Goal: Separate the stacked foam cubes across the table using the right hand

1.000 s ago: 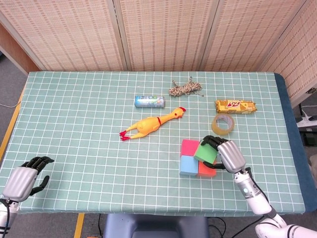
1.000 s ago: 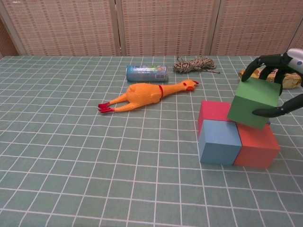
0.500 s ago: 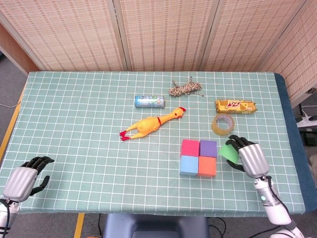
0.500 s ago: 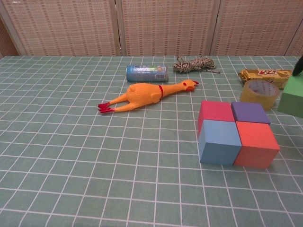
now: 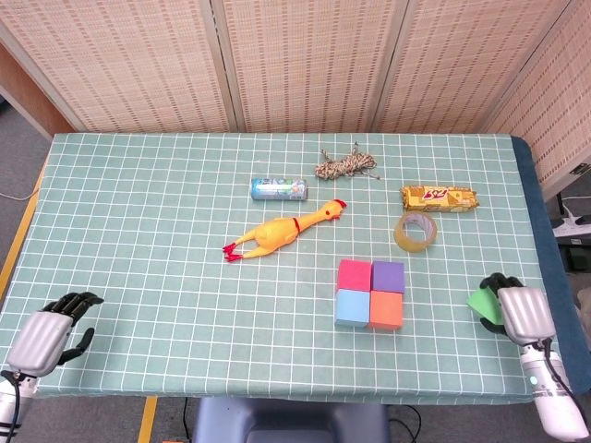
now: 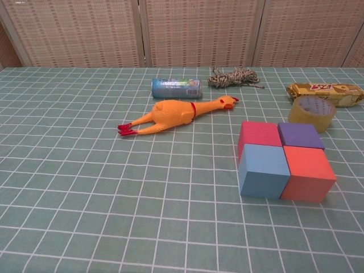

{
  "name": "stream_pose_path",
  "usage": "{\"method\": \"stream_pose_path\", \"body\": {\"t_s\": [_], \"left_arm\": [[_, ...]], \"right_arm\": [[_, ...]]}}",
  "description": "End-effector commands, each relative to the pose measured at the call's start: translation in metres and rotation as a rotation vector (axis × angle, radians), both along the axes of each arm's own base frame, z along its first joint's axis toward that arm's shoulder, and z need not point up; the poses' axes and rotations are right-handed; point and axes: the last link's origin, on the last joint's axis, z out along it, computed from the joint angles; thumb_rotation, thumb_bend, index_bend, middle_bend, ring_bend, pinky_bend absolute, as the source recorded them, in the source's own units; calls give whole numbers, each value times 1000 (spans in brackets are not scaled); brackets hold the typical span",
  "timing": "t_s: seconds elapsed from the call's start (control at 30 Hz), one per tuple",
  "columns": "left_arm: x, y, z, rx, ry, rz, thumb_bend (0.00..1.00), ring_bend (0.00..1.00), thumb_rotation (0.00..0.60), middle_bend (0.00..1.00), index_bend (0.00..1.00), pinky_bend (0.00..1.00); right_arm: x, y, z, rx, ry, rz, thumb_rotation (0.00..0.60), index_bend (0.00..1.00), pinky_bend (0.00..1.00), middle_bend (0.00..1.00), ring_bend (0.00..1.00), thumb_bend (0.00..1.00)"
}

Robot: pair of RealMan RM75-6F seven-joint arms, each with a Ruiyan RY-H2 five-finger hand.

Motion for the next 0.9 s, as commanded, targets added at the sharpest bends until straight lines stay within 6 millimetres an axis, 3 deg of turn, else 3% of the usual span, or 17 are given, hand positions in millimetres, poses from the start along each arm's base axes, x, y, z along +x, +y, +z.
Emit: {"method": "stream_pose_path", "body": {"t_s": [0.03, 0.17, 0.3, 0.67, 0.9], "left_arm": [[1, 0, -1, -4, 4, -3, 464, 234, 600, 253, 274, 442], [1, 0, -1, -6, 5, -3, 465, 234, 600, 253, 274, 442], [-1, 1, -1, -5, 4, 5, 464, 233, 600, 253, 274, 442], [0, 1, -3, -14, 11, 2, 466, 234, 600, 253, 274, 442], [-1, 1, -2, -8, 8, 4, 466, 234, 600, 253, 274, 442]], "right_arm": [[0, 0, 1, 16, -23, 11, 600, 116, 540, 184, 155, 171], [1, 2, 3, 35, -46, 18, 600, 2, 388, 48, 18, 152], [8, 5, 5, 31, -83, 35, 600, 0, 237, 0, 0, 119], [37, -3, -12, 86, -260, 189, 600, 3, 235, 20, 0, 119], [37, -17, -32, 159, -210, 174, 600, 166, 267, 175, 100, 119]]}}
